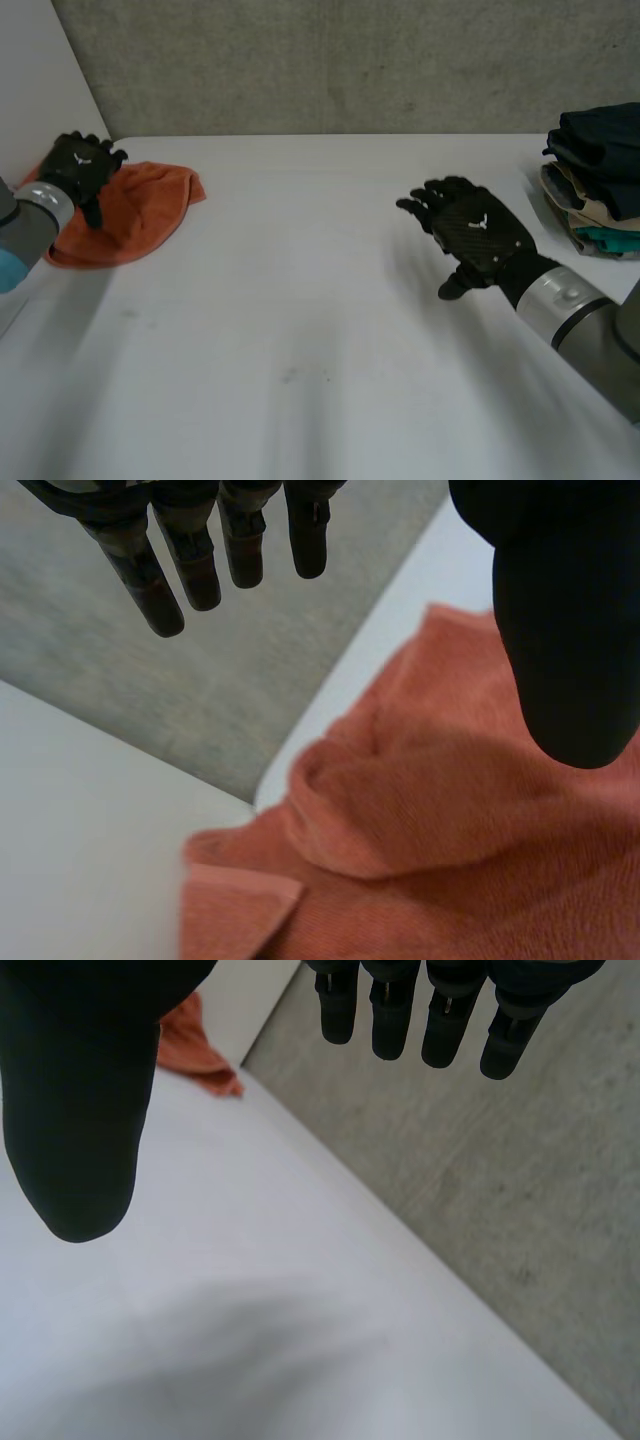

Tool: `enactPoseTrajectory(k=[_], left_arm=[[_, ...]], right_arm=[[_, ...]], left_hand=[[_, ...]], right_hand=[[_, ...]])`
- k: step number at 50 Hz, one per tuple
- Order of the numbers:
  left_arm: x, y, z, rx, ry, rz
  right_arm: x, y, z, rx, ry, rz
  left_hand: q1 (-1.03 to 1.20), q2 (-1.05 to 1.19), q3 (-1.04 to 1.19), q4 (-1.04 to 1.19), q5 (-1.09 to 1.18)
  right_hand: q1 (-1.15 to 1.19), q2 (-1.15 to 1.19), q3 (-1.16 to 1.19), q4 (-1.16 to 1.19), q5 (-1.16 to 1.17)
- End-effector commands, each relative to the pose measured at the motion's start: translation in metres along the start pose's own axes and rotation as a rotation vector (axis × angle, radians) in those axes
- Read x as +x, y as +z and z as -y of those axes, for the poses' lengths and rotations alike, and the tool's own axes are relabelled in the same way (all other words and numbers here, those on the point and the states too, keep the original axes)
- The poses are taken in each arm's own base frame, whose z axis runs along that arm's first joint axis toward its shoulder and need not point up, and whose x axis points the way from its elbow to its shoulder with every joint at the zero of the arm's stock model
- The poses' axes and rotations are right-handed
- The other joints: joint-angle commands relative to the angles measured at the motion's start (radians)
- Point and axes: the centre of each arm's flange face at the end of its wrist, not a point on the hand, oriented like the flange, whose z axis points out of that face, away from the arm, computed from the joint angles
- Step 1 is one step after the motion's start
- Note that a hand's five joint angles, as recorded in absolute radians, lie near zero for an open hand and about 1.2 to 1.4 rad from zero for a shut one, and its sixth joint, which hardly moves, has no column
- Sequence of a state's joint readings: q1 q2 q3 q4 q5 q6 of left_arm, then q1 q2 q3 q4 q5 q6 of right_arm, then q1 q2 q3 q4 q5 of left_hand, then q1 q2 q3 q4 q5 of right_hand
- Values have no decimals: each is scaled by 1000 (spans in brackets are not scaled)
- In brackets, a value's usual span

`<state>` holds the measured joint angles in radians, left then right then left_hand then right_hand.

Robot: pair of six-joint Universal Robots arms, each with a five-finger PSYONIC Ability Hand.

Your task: Fold the laundry.

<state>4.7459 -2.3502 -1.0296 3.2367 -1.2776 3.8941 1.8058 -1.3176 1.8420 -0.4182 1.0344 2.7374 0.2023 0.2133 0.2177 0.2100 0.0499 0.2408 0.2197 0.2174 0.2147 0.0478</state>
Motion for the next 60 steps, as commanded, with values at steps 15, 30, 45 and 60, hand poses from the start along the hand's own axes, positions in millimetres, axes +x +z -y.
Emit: enactPoseTrajectory(k=[15, 30, 45, 60], left_arm=[[11, 50, -66, 20, 8, -34], [20, 68, -83, 29, 7, -47], [16, 42, -13, 99, 5, -45], [117, -136, 184, 354, -371, -439]], right_arm=[[-5, -6, -22, -84, -12, -31], [-6, -7, -23, -89, -10, -32], [-3, -7, -21, -85, -10, -45], [17, -4, -18, -100, -14, -156]], left_hand=[[196, 185, 181, 188, 174], [706, 695, 691, 699, 684], [1194, 1183, 1179, 1186, 1172], [1194, 1183, 1179, 1186, 1172]], right_hand=[[-66, -45, -43, -40, -48], [-66, -45, -43, -40, -48], [-66, -45, -43, -40, -48], [-66, -45, -43, -40, -48]])
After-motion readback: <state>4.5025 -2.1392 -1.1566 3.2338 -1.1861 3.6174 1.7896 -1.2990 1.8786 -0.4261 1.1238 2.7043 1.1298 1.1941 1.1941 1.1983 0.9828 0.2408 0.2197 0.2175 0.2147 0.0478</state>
